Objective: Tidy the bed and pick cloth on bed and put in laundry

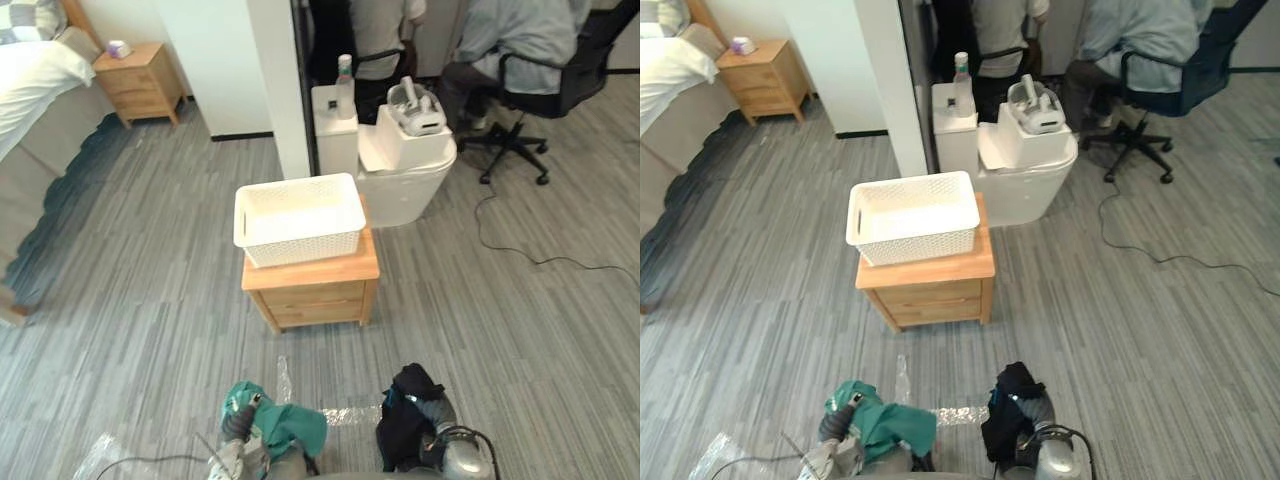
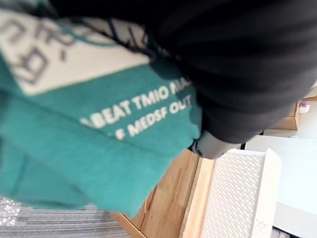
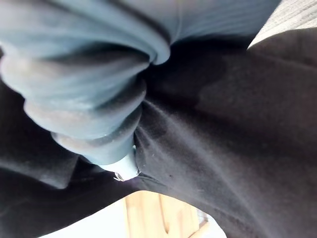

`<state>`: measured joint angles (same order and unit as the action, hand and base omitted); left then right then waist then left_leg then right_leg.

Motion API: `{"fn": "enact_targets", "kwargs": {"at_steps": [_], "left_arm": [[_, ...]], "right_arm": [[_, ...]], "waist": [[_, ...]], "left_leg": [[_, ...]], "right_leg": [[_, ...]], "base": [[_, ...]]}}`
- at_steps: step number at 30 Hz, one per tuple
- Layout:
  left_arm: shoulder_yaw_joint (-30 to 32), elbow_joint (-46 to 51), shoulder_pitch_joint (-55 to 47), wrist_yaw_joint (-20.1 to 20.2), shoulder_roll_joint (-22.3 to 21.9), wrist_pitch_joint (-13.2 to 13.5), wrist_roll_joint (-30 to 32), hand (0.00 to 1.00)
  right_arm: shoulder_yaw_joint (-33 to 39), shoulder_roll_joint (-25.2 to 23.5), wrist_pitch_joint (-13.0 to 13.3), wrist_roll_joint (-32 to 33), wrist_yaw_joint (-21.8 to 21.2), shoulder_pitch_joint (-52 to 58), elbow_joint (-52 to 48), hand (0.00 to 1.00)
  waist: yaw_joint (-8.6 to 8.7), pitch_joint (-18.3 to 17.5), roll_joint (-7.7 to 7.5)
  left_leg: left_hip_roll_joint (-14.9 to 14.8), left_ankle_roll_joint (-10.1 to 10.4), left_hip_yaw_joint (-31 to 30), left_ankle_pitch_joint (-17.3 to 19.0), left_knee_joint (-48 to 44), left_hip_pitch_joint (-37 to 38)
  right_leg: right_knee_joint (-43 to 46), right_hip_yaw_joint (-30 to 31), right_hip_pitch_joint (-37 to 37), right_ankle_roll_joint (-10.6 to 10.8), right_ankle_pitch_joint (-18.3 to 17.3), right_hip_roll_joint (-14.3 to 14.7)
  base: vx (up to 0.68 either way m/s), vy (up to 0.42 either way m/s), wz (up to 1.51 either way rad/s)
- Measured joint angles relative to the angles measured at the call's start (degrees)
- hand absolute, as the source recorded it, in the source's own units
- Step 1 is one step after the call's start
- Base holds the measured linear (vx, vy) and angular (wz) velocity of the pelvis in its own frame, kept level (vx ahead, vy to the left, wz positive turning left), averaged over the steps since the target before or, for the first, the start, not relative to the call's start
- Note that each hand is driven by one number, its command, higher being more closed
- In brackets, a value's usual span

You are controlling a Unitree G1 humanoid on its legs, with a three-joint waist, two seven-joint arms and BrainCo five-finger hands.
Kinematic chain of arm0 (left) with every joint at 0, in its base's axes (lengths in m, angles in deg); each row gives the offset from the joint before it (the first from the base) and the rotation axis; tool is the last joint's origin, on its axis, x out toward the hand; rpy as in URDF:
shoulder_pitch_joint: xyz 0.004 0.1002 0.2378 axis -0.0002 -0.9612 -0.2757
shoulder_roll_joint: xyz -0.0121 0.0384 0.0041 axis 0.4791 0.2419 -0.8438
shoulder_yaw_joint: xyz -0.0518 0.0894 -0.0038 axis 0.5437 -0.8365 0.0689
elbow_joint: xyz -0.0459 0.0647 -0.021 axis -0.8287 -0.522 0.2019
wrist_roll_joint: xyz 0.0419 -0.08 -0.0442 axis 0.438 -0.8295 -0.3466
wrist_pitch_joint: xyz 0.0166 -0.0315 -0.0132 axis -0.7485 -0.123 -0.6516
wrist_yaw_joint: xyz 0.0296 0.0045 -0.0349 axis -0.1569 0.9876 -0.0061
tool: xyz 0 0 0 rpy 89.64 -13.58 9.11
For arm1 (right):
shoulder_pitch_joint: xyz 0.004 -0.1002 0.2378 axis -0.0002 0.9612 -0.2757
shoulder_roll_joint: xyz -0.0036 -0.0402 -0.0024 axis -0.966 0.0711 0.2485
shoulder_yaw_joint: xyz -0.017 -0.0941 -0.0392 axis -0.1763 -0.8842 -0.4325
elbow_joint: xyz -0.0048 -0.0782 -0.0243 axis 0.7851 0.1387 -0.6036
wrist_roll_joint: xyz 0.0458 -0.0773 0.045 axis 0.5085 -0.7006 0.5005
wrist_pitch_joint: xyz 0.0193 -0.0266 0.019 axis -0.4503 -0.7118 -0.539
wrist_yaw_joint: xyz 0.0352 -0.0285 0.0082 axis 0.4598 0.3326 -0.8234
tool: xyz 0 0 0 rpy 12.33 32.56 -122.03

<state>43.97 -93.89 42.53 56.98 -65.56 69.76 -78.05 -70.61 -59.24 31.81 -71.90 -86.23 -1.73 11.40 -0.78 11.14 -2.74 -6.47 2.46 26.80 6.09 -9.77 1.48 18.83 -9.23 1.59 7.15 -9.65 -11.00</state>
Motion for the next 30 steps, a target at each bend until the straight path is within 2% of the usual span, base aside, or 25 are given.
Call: {"fn": "enact_targets", "kwargs": {"at_steps": [1, 2, 3, 4, 6, 8, 9, 10, 11, 12, 13, 14, 15, 16, 17, 18, 19, 21, 23, 25, 26, 27, 28, 29, 30], "left_arm": [[0.0, 0.1, 0.1, 0.2, 0.2, 0.0, 0.0, 1.0], [-0.1, 0.1, 0.2, 0.4, 0.9, 0.1, 0.1, 1.0], [-0.6, 0.3, 0.2, 0.8, 1.7, 0.1, 0.4, 1.0], [-0.6, 0.7, 0.2, 0.9, 1.6, 0.1, 0.5, 1.0], [-1.7, 1.4, 0.2, 0.9, 2.8, 0.1, 0.8, 1.0], [-2.1, 1.4, 1.1, 0.9, 2.8, 0.1, 0.8, 1.0], [-2.2, 1.3, 2.2, 0.9, 2.5, 0.1, 0.8, 1.0], [-2.2, 1.3, 2.7, 1.0, 2.4, 0.1, 0.8, 1.0], [-2.2, 1.3, 2.9, 1.0, 2.5, 0.1, 0.8, 1.0], [-2.2, 1.1, 3.6, 1.0, 2.8, 0.1, 0.8, 1.0], [-2.2, 0.9, 3.7, 1.0, 2.9, 0.1, 0.8, 1.0], [-2.2, 0.7, 3.7, 1.0, 2.6, 0.1, 0.9, 1.0], [-2.3, 0.7, 3.8, 1.1, 1.2, 0.4, 1.0, 1.0], [-2.4, 0.7, 3.9, 1.3, -0.2, 0.5, 1.1, 1.0], [-2.3, 0.5, 3.8, 1.5, -0.6, 0.5, 1.2, 1.0], [-2.2, -0.2, 4.8, 2.1, -0.8, 0.4, 1.2, 1.0], [-2.3, -0.2, 4.9, 2.2, -1.1, 0.4, 1.2, 1.0], [-2.3, -0.2, 4.5, 2.2, -1.4, 0.4, 0.9, 1.0], [-2.3, 0.5, 4.2, 2.2, -1.5, 0.4, 0.9, 1.0], [-2.2, 2.5, 3.9, 2.3, -1.5, 0.4, 0.9, 1.0], [-2.2, 3.6, 4.1, 2.7, -1.5, 0.4, 0.9, 1.0], [-2.1, 4.7, 4.2, 3.3, -1.5, 0.4, 0.9, 1.0], [-2.1, 5.3, 4.2, 3.4, -1.5, 0.4, 0.9, 1.0], [-1.8, 5.7, 4.3, 3.5, -1.5, 0.4, 0.9, 1.0], [-1.7, 5.9, 4.1, 3.5, -1.2, 0.4, 0.9, 1.0]], "right_arm": [[0.0, 0.0, 0.0, 0.0, 0.0, -0.2, 0.0, 1.0], [-0.1, -0.3, 0.0, 0.0, 0.0, -0.5, 0.0, 1.0], [0.0, -0.9, 0.3, 0.1, 0.0, -0.4, 0.0, 1.0], [0.2, -1.1, 0.4, 0.1, 0.1, -0.3, 0.0, 1.0], [-0.2, -2.3, 0.9, 0.2, 0.1, -0.3, 0.0, 1.0], [-0.1, -2.4, 1.1, 0.4, 0.1, -0.8, -0.2, 1.0], [0.0, -2.2, 1.1, 0.6, 0.1, -1.4, -0.2, 1.0], [0.0, -2.1, 1.1, 0.8, 0.2, -1.6, -0.2, 1.0], [0.0, -2.1, 1.1, 0.9, 0.2, -1.5, -0.2, 1.0], [0.0, -2.2, 1.1, 1.1, 0.2, -1.2, -0.2, 1.0], [0.0, -2.0, 1.1, 1.1, 0.3, -0.5, -0.3, 1.0], [0.1, -1.8, 1.1, 1.1, 0.4, -0.4, -0.4, 1.0], [0.2, -0.4, 1.1, 1.2, 0.6, -0.3, -0.8, 1.0], [0.1, 1.0, 1.1, 1.6, 0.5, 0.1, -2.4, 1.0], [0.0, 1.1, 1.1, 1.8, 0.5, 0.1, -2.9, 1.0], [0.3, 1.2, 1.1, 2.1, 0.7, 0.2, -3.6, 1.0], [1.4, 1.4, 1.1, 2.1, 0.9, 1.2, -5.6, 1.0], [2.5, 1.2, 1.1, 2.1, 1.5, 1.9, -8.7, 1.0], [4.9, 1.9, 1.2, 2.1, 1.6, 2.1, -11.9, 1.0], [6.8, 3.2, 1.2, 2.0, 1.6, 1.8, -15.2, 1.0], [7.7, 4.3, 1.2, 1.9, 1.7, 1.6, -17.5, 1.0], [8.6, 5.1, 1.2, 1.7, 1.7, 1.2, -19.7, 1.0], [9.0, 5.6, 1.2, 1.5, 1.7, 1.0, -20.9, 1.0], [9.1, 6.8, 1.2, 0.3, 1.6, -0.1, -22.5, 1.0], [9.2, 6.7, 1.2, 0.2, 1.7, -0.3, -23.3, 1.0]], "waist": [[-0.13, 0.4, -0.8], [0.1, 0.5, -1.23], [0.38, 0.6, -1.25], [0.36, 1.2, -0.68], [0.77, 1.2, -1.68], [1.4, 1.4, -1.3], [1.81, 2.0, -0.34], [2.26, 2.3, 0.17], [2.48, 2.3, 0.1], [2.87, 2.1, -0.65], [2.96, 2.0, -0.7], [3.0, 2.1, 0.26], [3.05, 1.5, 3.49], [2.95, 1.5, 5.66], [3.0, 1.6, 6.14], [3.12, 1.8, 6.05], [3.01, 2.5, 4.88], [3.0, 2.8, 3.75], [3.16, 2.5, 3.2], [3.07, 2.2, 3.63], [3.08, 2.0, 4.0], [3.15, 1.6, 4.67], [3.13, 1.4, 5.03], [2.96, 1.1, 5.01], [3.17, 0.7, 4.29]], "left_leg": [[0.7, -0.1, 0.3, 0.2, 0.5, 0.4], [0.9, -0.4, 0.4, 0.5, 1.4, 1.5], [0.8, -0.6, 0.0, 0.5, 2.4, 3.2], [0.6, -1.3, -0.2, 0.3, 2.5, 3.7], [0.4, -1.4, -1.2, 1.0, 2.5, 4.8], [0.2, -1.3, -2.8, 1.0, 3.2, 4.7], [-0.6, -0.9, -3.5, 0.9, 3.5, 4.6], [-0.7, 0.2, -4.8, 1.0, 3.7, 4.6], [-0.5, 0.6, -5.5, 1.2, 3.7, 4.7], [0.2, 2.0, -6.7, 2.0, 3.4, 5.4], [0.1, 3.4, -7.5, 3.0, 3.8, 6.8], [-0.7, 4.0, -7.9, 3.8, 3.7, 7.5], [-3.6, 4.6, -8.1, 5.8, 2.1, 7.1], [-6.6, 4.4, -7.9, 7.3, -1.4, 6.5], [-7.4, 4.0, -7.6, 7.5, -4.9, 5.6], [-9.6, 2.7, -6.3, 5.6, -15.0, 2.2], [-11.6, 2.3, -5.9, 3.0, -22.8, 0.1], [-12.5, 1.9, -2.9, 3.6, -26.1, -0.7], [-12.2, 1.5, 1.7, 3.8, -21.6, -1.0], [-10.8, 1.8, 3.5, 3.6, -12.1, -1.0], [-9.8, 2.7, 3.5, 2.5, -5.0, -0.8], [-9.2, 2.3, 3.3, -1.0, 1.0, -0.7], [-9.1, 2.0, 3.3, -4.0, 2.6, -0.9], [-8.4, 3.1, 3.2, -7.8, 2.8, -0.3], [-7.6, 2.9, 3.1, -7.8, 2.9, -0.4]], "right_leg": [[4.2, 0.4, 1.8, -0.1, -0.2, -0.5], [12.5, 1.0, 5.5, 0.5, 1.4, -2.0], [19.0, 1.7, 8.6, 0.8, 4.7, -2.1], [21.3, 1.3, 10.1, 0.8, 4.3, -1.7], [17.0, -0.9, 10.7, -1.2, -1.0, -1.1], [7.9, -2.0, 10.6, -1.8, -0.9, 0.5], [-1.2, -1.8, 10.4, -2.9, 1.3, 2.9], [-10.1, -1.5, 10.1, -3.1, 5.4, 4.0], [-13.2, -1.4, 9.8, -2.9, 7.6, 3.9], [-15.8, -0.8, 9.5, -3.3, 10.9, 3.0], [-14.2, -0.7, 8.7, -4.6, 16.5, 2.8], [-12.8, -1.2, 8.5, -5.2, 16.9, 3.2], [-10.8, -2.3, 8.8, -5.3, 13.8, 5.3], [-10.6, -3.4, 8.0, -5.8, 12.0, 7.4], [-10.7, -3.6, 7.4, -6.2, 11.5, 8.0], [-10.9, -4.3, 5.5, -6.7, 10.3, 7.9], [-12.0, -4.2, 2.2, -7.4, 9.6, 7.7], [-13.1, -4.0, -1.2, -7.7, 8.4, 6.6], [-13.3, -3.4, -2.1, -7.7, 8.3, 5.4], [-13.7, -2.9, -2.7, -7.2, 8.7, 4.6], [-14.1, -2.9, -3.0, -6.9, 8.8, 4.3], [-14.2, -2.8, -3.2, -5.5, 8.7, 4.1], [-14.2, -2.6, -3.5, -4.5, 8.3, 4.0], [-14.2, -1.8, -4.5, -2.3, 7.9, 2.9], [-14.5, -1.9, -4.6, -1.6, 8.3, 2.1]], "base": [[0.15, 0.055, -0.13], [0.16, 0.081, -0.06], [0.12, 0.085, 0.05], [0.19, 0.073, 0.06], [0.18, 0.024, 0.24], [0.19, -0.037, 0.47], [0.25, -0.078, 0.63], [0.32, -0.121, 0.6], [0.27, -0.155, 0.67], [0.32, -0.247, 0.59], [0.26, -0.242, 0.52], [0.27, -0.239, 0.34], [0.3, -0.206, 0.17], [0.32, -0.179, 0.15], [0.34, -0.159, 0.17], [0.31, -0.146, 0.15], [0.3, -0.145, 0.07], [0.26, -0.074, -0.09], [0.3, 0.025, -0.2], [0.27, 0.127, -0.18], [0.14, 0.161, -0.06], [0.21, 0.274, -0.06], [0.2, 0.352, -0.1], [0.17, 0.304, -0.04], [0.15, 0.291, 0.08]]}}
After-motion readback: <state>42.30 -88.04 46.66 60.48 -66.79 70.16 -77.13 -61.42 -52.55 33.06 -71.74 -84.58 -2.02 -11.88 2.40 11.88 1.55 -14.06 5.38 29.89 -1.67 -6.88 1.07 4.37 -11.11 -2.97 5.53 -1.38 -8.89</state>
